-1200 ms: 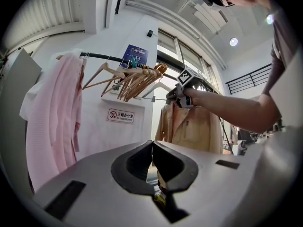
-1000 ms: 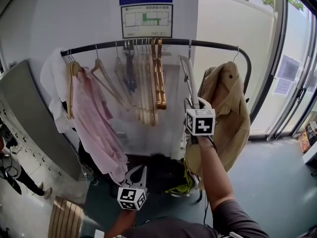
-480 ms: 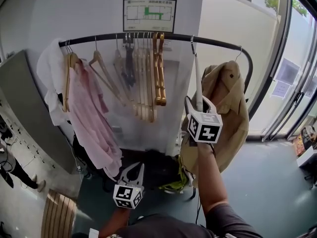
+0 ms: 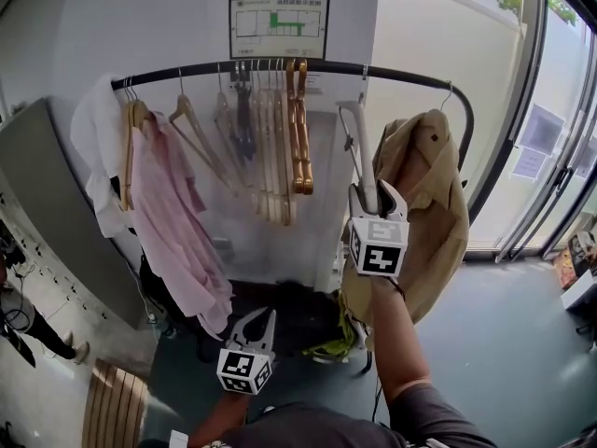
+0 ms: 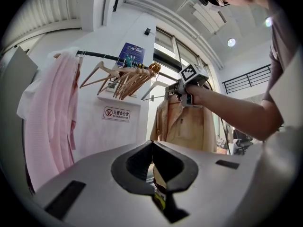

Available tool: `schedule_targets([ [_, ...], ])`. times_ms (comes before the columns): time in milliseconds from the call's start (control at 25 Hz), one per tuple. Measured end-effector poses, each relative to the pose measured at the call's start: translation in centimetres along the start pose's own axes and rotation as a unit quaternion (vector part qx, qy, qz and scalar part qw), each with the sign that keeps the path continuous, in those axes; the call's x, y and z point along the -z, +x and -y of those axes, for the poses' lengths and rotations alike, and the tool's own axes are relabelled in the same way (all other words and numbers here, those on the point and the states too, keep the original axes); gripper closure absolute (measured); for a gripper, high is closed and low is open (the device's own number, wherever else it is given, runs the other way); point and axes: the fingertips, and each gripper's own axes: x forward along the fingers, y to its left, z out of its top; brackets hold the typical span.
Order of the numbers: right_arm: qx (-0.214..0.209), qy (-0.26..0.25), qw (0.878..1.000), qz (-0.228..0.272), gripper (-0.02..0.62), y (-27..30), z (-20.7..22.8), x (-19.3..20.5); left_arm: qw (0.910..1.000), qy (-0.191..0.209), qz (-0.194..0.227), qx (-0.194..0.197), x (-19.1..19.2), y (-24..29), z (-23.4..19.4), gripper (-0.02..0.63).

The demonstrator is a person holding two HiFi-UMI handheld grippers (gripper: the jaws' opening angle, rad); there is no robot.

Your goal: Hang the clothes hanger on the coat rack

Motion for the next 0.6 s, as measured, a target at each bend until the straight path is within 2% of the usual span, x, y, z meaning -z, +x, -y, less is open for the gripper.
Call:
schedule_targets([
  [160,0.007,-0.004,1.0,0.003,0.39,-1.3,-0.4,1.0,1.0,-0.001,-0.001,0.0,0.1,0.0,0.1,0.597],
  [360,0.021,0.021,0.999,0.018,0.39,-5.2,-0.1,3.1,1.0,-0.001,-0.003,0.004,0.1,0.1,0.3,0.597],
  [600,0.001,0.031,0.999,0.007,0.391,-10.0,-1.9,7.7,1.0,0.001,0.0,0.01,-0.2,0.6,0.6,0.597],
])
